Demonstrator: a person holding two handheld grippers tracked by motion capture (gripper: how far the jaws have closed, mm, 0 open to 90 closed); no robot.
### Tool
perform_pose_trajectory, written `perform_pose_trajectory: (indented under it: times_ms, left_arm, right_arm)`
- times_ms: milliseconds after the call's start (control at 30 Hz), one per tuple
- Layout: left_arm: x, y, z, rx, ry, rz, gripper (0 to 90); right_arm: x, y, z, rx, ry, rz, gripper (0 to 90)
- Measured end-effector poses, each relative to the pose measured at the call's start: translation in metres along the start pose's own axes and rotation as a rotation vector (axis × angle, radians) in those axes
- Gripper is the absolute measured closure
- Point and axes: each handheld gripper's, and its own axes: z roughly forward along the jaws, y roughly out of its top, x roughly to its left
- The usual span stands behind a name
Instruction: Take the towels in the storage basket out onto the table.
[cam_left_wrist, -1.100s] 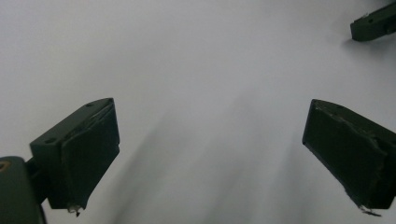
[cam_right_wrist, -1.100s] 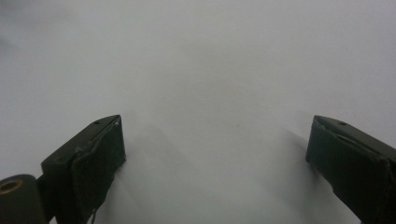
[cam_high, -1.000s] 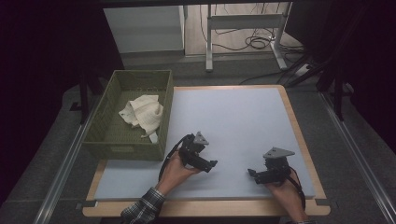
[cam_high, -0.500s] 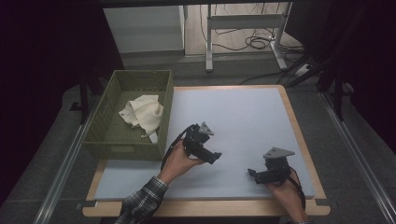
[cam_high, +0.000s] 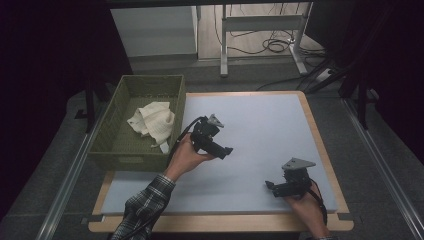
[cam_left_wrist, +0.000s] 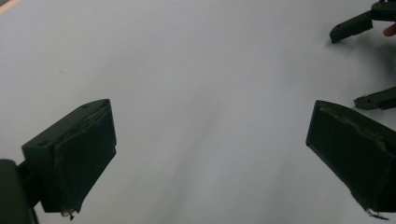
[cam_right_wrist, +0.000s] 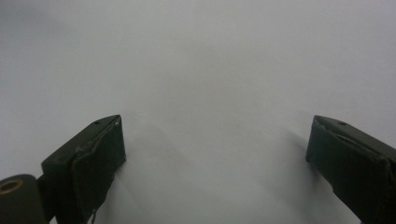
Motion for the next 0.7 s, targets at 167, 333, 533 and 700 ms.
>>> perform_pose_trajectory:
  times_ms: [167, 333, 533, 700]
  left_arm:
    - [0.016, 0.009, -0.008, 0.029, 0.031, -0.005, 1.7]
    - [0.038, 0.014, -0.018, 0.033, 0.085, -0.035, 1.9]
    - [0.068, 0.011, -0.03, 0.041, 0.126, -0.078, 2.1]
    - [0.092, 0.005, -0.042, 0.044, 0.164, -0.124, 2.2]
  right_arm:
    - [0.0, 0.0, 0.0, 0.001, -0.001, 0.0, 4.7]
    - [0.0, 0.0, 0.0, 0.001, 0.0, 0.001, 4.7]
    - [0.0, 0.0, 0.0, 0.001, -0.001, 0.0, 4.7]
    - [0.0, 0.0, 0.0, 0.001, 0.0, 0.001, 4.7]
